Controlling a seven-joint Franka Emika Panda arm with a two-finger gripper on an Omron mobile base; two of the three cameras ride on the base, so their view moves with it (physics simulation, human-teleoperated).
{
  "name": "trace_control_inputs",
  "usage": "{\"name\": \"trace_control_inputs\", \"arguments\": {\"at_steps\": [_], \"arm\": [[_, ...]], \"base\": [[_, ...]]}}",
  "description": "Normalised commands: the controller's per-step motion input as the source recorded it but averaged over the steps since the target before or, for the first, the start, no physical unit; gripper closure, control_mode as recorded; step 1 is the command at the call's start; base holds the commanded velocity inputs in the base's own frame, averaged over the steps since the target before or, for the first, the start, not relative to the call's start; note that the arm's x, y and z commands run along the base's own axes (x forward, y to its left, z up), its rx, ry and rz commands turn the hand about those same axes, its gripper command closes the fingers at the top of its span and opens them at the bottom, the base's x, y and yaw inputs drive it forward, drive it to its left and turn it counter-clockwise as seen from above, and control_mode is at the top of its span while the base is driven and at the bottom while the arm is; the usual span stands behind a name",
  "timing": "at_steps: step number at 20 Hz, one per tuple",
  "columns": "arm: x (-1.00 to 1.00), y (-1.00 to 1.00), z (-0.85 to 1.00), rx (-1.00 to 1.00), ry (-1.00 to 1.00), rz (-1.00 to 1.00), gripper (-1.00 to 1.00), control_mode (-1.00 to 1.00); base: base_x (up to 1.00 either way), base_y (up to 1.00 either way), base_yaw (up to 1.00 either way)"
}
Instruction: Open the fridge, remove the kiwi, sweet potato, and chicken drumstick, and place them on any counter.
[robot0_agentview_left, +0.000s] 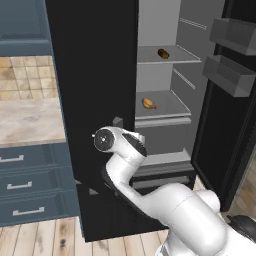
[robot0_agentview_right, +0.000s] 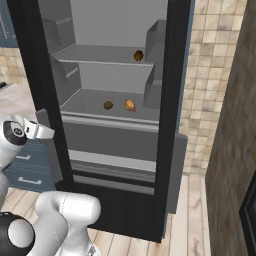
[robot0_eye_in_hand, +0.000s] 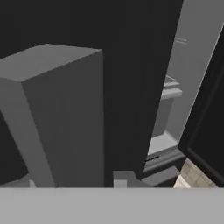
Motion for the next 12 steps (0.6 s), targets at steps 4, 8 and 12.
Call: {"name": "trace_control_inputs", "arguments": {"at_steps": [4,8,12], "arm": [[-0.99,0.39,0.14,0.0,-0.02,-0.09,1.0,-1.0],[-0.34,0.32,0.0,-0.01,0.01,0.04,1.0,-1.0],[0.0,0.31,0.0,0.0,0.0,0.01,-1.0,-1.0]], "base": [[0.0,0.0,0.0],[0.0,0.0,0.0],[0.0,0.0,0.0]]}}
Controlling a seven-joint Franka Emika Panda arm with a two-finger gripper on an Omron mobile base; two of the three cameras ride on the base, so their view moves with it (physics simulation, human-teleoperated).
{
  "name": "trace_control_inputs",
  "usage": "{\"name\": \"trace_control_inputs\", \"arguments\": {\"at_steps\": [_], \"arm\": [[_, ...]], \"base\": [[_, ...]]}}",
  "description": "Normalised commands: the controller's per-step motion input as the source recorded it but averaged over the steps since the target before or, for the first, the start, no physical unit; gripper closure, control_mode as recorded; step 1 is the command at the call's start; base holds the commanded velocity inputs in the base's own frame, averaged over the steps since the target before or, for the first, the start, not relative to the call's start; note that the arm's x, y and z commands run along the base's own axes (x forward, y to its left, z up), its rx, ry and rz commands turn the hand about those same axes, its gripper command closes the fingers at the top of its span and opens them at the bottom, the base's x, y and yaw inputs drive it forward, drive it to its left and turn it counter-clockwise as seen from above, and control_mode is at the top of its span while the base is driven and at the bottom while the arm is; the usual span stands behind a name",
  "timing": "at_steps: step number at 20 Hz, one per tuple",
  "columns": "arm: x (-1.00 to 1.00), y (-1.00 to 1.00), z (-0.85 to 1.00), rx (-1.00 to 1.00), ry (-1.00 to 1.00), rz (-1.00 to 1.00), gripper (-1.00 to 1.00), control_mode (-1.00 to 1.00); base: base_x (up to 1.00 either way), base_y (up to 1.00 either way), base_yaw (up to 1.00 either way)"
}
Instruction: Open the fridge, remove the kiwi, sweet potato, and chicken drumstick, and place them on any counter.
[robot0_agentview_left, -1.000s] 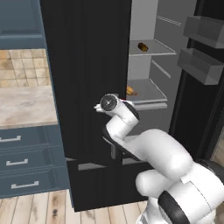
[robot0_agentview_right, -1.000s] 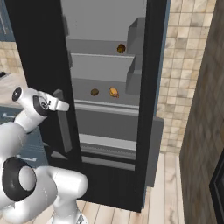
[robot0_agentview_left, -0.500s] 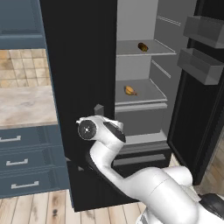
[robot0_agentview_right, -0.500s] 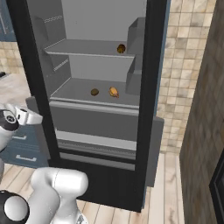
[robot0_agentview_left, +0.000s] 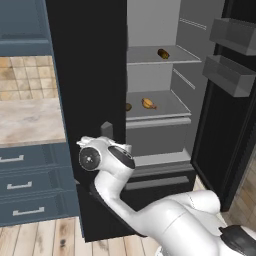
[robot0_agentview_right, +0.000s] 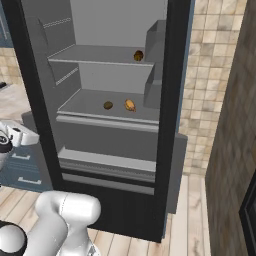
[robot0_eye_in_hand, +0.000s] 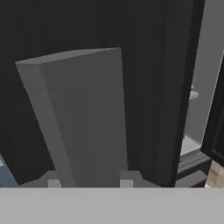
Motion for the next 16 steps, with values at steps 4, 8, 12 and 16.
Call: {"name": "trace_control_inputs", "arguments": {"at_steps": [4,8,12,16], "arm": [[-0.03,0.56,0.14,0.0,0.0,-0.13,-1.0,-1.0],[-0.41,0.47,0.36,-0.02,0.0,-0.11,-1.0,-1.0],[-0.96,0.04,0.56,0.0,-0.05,-0.04,-1.0,-1.0],[-0.98,-0.47,0.49,0.01,-0.14,0.07,-1.0,-1.0]], "base": [[0.0,0.0,0.0],[0.0,0.0,0.0],[0.0,0.0,0.0],[0.0,0.0,0.0]]}}
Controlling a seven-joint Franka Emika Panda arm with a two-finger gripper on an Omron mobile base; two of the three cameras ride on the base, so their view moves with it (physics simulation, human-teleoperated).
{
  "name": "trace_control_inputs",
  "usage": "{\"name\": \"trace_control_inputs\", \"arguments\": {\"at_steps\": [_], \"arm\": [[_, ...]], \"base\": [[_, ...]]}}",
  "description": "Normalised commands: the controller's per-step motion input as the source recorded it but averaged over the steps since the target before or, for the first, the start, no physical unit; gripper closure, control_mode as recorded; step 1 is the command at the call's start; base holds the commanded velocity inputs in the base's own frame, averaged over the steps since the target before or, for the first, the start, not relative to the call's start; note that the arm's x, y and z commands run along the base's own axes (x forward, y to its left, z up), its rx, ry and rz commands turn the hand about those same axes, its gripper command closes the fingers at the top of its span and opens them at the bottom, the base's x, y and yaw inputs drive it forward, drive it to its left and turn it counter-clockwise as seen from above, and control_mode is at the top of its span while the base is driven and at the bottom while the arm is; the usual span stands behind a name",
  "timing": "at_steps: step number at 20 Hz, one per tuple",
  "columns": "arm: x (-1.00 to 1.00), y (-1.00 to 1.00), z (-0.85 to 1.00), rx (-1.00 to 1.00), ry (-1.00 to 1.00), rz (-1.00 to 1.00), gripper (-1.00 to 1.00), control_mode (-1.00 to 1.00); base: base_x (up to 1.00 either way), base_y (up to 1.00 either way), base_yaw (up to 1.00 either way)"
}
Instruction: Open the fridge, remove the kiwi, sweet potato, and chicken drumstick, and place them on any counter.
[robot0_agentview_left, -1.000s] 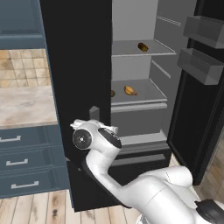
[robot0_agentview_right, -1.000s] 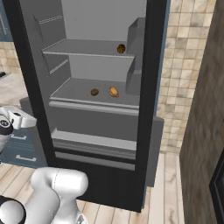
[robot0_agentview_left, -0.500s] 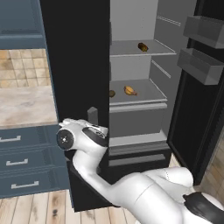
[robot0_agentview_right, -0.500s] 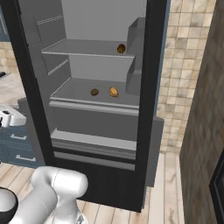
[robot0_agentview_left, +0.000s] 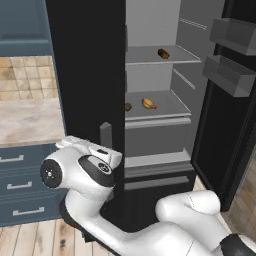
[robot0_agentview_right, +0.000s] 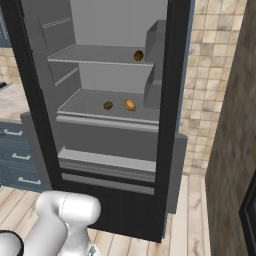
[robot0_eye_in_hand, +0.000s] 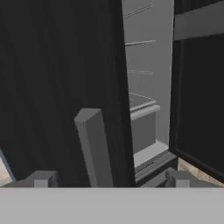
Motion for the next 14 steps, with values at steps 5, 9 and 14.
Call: {"name": "trace_control_inputs", "arguments": {"at_steps": [5,9,14], "arm": [[-0.4,-0.77,0.01,0.11,-0.03,0.19,-1.0,-1.0],[-0.19,-0.59,0.02,0.13,0.0,0.23,-1.0,-1.0],[-0.3,-0.72,0.22,0.14,-0.01,0.38,-1.0,-1.0]], "base": [[0.0,0.0,0.0],[0.0,0.0,0.0],[0.0,0.0,0.0]]}}
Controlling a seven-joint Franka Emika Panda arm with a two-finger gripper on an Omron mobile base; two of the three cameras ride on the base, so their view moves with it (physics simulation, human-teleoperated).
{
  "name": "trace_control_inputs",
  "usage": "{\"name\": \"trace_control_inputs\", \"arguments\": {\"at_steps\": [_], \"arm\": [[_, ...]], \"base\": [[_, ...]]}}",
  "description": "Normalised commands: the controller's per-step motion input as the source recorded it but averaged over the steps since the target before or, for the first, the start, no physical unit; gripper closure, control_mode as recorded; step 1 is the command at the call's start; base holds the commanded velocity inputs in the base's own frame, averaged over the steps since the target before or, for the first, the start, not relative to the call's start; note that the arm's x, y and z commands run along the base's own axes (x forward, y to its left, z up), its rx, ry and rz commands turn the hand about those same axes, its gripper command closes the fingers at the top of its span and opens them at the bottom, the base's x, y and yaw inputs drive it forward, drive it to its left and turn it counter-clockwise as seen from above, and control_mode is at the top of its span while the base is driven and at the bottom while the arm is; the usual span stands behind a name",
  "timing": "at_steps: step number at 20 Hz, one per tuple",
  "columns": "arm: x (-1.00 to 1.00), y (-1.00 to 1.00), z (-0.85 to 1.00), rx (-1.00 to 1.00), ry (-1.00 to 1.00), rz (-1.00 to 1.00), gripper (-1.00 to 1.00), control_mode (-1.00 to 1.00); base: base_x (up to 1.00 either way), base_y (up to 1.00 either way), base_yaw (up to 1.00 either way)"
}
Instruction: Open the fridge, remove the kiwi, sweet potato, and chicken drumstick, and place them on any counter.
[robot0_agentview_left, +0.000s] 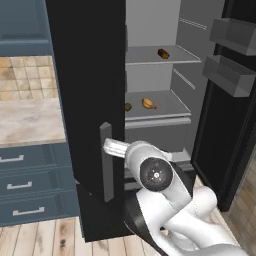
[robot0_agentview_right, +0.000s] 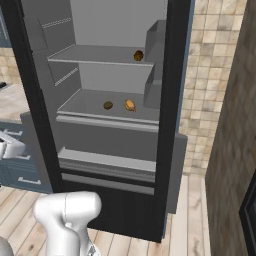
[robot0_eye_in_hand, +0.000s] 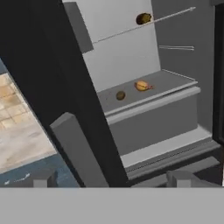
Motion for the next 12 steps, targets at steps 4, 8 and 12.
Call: {"name": "trace_control_inputs", "arguments": {"at_steps": [4,8,12], "arm": [[-0.02,-0.64,0.28,0.13,0.01,0.55,-1.0,-1.0],[0.0,-0.56,0.46,0.15,0.03,0.53,-1.0,-1.0],[0.01,-0.45,0.32,0.16,0.08,0.44,-1.0,-1.0]], "base": [[0.0,0.0,0.0],[0.0,0.0,0.0],[0.0,0.0,0.0]]}}
